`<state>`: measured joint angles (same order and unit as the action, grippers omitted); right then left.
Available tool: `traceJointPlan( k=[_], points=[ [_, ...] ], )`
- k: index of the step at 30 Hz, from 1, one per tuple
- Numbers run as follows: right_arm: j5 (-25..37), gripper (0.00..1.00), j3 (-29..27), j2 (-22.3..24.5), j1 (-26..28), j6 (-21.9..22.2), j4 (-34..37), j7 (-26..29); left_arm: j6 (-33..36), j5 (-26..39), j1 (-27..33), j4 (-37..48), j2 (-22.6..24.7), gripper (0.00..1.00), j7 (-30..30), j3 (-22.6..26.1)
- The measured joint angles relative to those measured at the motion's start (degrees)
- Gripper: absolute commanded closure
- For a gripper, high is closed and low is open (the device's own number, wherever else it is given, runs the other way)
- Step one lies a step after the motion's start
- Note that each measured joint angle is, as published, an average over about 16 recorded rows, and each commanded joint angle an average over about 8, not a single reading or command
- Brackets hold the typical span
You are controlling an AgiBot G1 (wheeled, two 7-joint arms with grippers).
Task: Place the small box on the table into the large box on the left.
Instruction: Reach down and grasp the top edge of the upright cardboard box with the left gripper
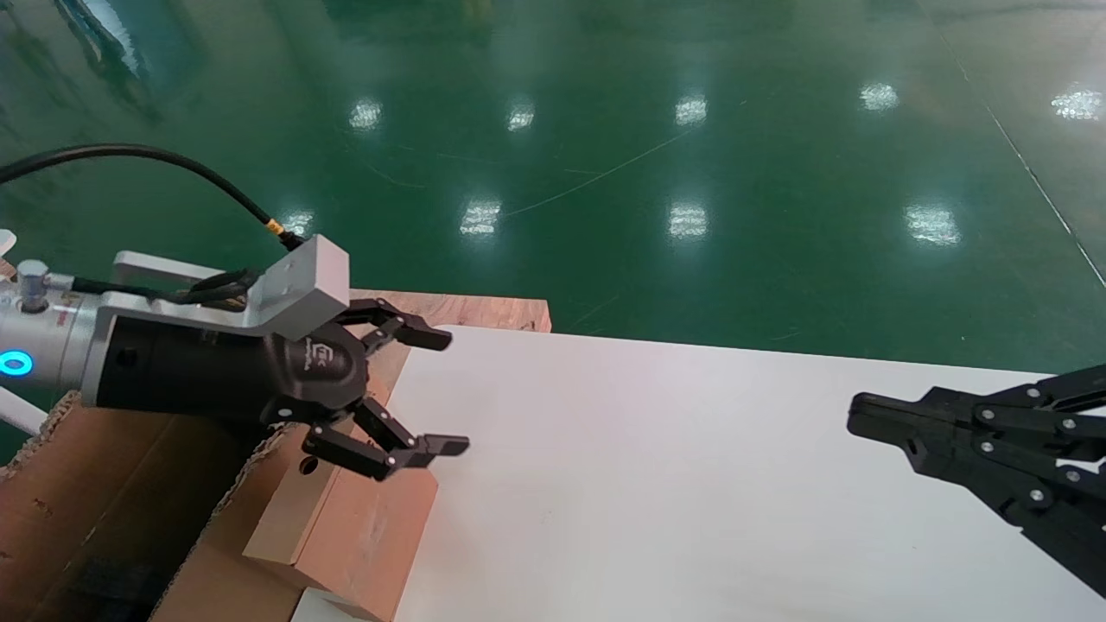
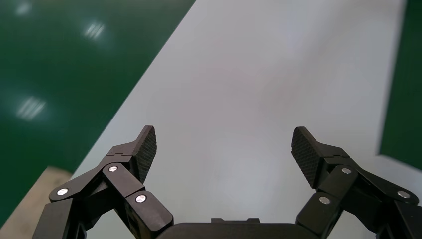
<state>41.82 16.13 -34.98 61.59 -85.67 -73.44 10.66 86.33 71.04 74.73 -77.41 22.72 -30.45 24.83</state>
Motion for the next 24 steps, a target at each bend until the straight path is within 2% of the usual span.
traceJointPlan(
  k=[9, 18, 24],
  points=[
    [-0.01, 1.00, 0.03, 0.01, 0.01, 0.01, 0.02, -0.02, 2.62, 11.93, 9.03, -0.44, -0.14, 0.00, -9.71, 5.49],
    [-0.02, 1.00, 0.03, 0.02, 0.01, 0.02, 0.04, -0.03, 3.10, 15.67, 12.29, 0.08, -0.57, 0.00, -13.64, 8.65],
    [-0.03, 1.00, 0.05, 0.02, 0.02, 0.02, 0.06, -0.04, 2.89, 18.28, 14.11, 0.50, 0.93, 0.00, -15.69, 10.40]
  ],
)
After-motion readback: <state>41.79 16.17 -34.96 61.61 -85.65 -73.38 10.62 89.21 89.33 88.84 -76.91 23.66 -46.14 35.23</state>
